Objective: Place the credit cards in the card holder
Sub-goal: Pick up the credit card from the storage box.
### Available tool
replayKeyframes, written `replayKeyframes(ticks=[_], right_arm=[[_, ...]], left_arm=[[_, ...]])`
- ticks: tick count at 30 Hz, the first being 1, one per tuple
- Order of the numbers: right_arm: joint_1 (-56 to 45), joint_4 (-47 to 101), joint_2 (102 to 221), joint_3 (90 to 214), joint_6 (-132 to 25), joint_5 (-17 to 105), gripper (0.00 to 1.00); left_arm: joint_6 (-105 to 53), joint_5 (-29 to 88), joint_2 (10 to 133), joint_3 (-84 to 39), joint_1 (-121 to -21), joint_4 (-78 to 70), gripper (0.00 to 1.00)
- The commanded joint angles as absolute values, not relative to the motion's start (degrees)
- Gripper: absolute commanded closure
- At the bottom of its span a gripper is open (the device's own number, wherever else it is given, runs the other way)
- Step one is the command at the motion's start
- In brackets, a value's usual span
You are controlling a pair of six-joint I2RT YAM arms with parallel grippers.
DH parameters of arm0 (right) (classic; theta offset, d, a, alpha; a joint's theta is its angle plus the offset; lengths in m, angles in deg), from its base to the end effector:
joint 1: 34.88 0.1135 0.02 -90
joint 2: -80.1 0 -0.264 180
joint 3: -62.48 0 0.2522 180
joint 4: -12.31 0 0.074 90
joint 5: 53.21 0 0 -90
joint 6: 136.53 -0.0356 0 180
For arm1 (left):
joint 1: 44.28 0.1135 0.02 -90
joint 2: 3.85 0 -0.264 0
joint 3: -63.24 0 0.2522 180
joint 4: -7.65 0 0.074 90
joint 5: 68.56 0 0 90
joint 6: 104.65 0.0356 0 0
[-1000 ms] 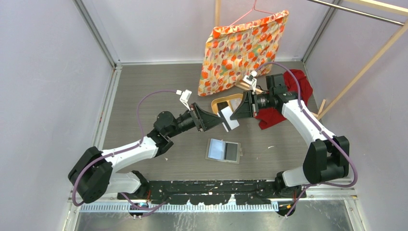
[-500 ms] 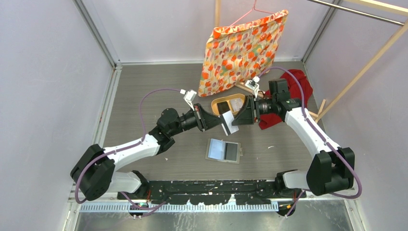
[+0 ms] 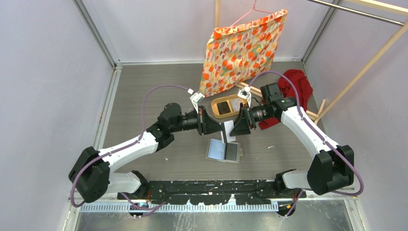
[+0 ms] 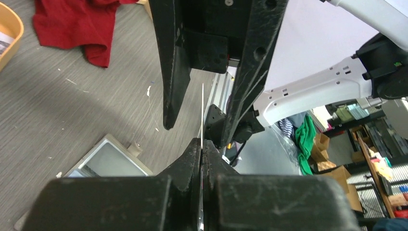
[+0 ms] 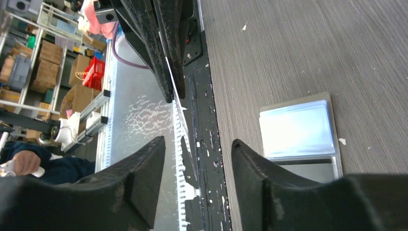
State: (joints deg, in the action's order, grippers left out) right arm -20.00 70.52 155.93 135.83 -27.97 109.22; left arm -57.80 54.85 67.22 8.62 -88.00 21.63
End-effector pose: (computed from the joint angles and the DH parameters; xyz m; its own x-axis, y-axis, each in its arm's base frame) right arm 0.2318 0.0967 0.2847 -0.6307 -0.2670 -0.7287 -0.7693 0.0917 0.6323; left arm 0.1887 -0.2076 0.2873 -0.6892 -0.1308 -0.7127 0.6897 0.1831 -0.7006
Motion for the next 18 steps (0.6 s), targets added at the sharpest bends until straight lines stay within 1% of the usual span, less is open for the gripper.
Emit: replayKeyframes(ticks=[1,4,6,7,9,10,11,15,17,18], right_arm=[[-19.14,73.47,156.57,138.45,-23.96,108.22,0.47],[-19.11,73.83,156.22,138.66,-23.94,109.17,0.57],[-19.08,73.84,155.82,138.51,-23.72,109.83,0.66],[-19.11,73.85,155.66,138.43,-23.67,110.13,0.73],[-18.97,73.94,155.52,138.25,-23.22,109.65,0.97],[-18.97,73.95,155.51,138.14,-23.13,109.33,0.99],[-18.89,73.84,155.56,138.0,-23.08,108.6,0.99],[-18.82,72.26,155.32,136.24,-24.92,104.69,0.99],[-18.8,71.44,154.89,134.57,-25.86,102.35,0.99],[-18.84,70.86,154.62,133.64,-26.57,100.66,0.99]], left_arm=[[-55.58,60.29,68.62,5.31,-87.57,18.79,1.0],[-54.44,61.51,69.55,4.38,-87.52,16.58,1.0],[-54.0,61.91,69.99,4.09,-87.44,15.82,1.0],[-53.94,62.06,70.17,4.04,-87.43,15.63,1.0],[-53.93,62.09,70.41,3.99,-87.35,15.59,1.0],[-53.98,61.77,70.42,3.96,-87.35,15.48,0.98],[-54.12,61.05,70.13,4.03,-87.27,15.09,0.9],[-53.42,53.94,65.88,6.44,-86.55,10.97,0.53],[-52.27,50.37,62.19,9.93,-86.11,10.13,0.41],[-51.85,48.5,60.27,12.0,-85.96,9.44,0.38]])
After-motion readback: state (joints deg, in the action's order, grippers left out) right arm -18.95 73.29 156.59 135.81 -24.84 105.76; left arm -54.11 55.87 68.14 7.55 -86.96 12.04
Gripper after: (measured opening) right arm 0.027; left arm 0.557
